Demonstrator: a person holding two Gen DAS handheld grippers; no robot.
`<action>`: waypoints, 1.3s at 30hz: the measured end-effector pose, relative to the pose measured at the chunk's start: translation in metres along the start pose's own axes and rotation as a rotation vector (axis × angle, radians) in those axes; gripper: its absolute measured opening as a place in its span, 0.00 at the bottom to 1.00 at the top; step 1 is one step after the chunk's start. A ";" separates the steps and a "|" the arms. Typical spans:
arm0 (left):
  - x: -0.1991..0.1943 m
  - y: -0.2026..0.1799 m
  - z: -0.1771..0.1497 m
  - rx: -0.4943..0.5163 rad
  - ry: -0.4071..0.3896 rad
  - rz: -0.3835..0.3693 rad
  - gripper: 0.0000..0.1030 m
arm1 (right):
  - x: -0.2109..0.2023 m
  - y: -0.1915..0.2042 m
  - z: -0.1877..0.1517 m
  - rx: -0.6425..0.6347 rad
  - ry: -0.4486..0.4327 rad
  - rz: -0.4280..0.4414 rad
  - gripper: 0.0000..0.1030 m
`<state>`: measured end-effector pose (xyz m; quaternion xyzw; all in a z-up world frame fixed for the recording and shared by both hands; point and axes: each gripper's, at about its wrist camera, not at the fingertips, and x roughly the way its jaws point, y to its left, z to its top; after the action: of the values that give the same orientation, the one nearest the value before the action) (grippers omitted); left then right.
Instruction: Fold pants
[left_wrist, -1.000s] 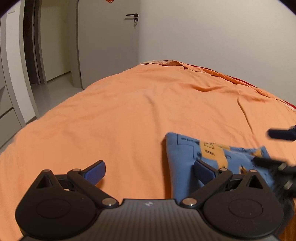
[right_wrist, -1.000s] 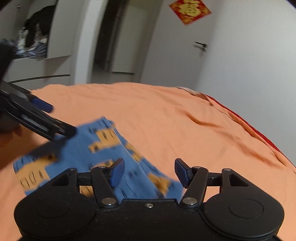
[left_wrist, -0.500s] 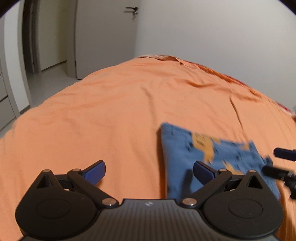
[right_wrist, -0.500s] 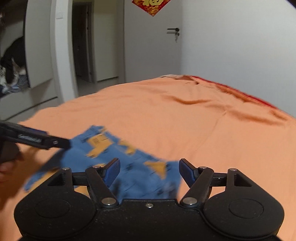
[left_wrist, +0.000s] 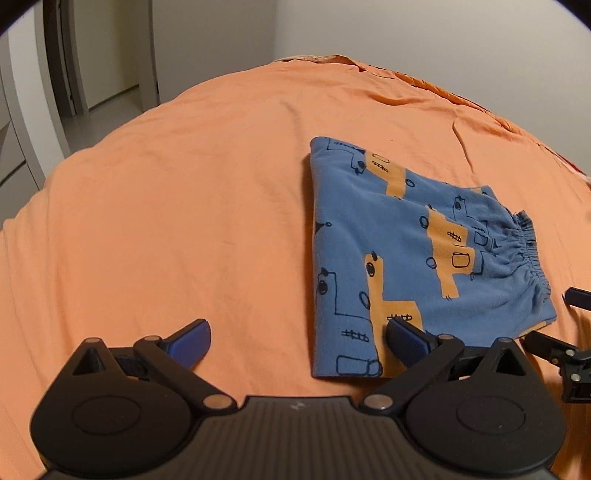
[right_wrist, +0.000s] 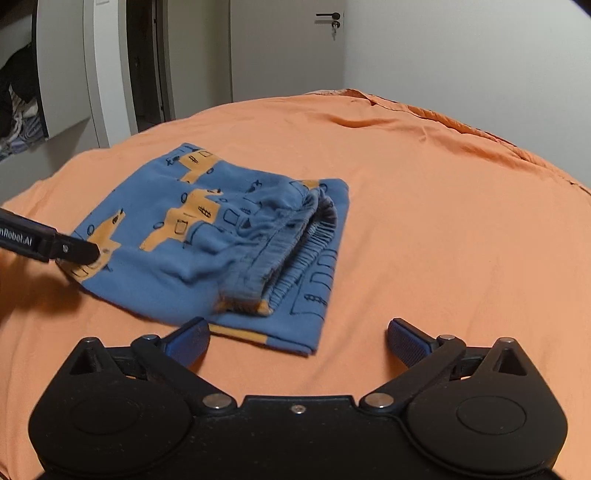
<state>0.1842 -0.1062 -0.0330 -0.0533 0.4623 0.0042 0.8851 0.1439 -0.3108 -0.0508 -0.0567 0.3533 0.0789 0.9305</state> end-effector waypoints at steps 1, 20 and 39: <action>0.000 0.000 0.000 0.002 -0.003 0.000 1.00 | -0.003 0.000 0.000 0.002 -0.005 -0.004 0.99; -0.009 0.002 0.014 -0.040 -0.121 -0.068 1.00 | -0.024 -0.057 0.014 0.102 -0.011 -0.012 0.99; 0.025 0.005 0.026 -0.091 -0.092 -0.333 0.81 | 0.066 -0.085 0.062 0.355 -0.020 0.454 0.62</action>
<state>0.2197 -0.1002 -0.0395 -0.1689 0.4053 -0.1190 0.8906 0.2488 -0.3774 -0.0446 0.1887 0.3558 0.2227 0.8878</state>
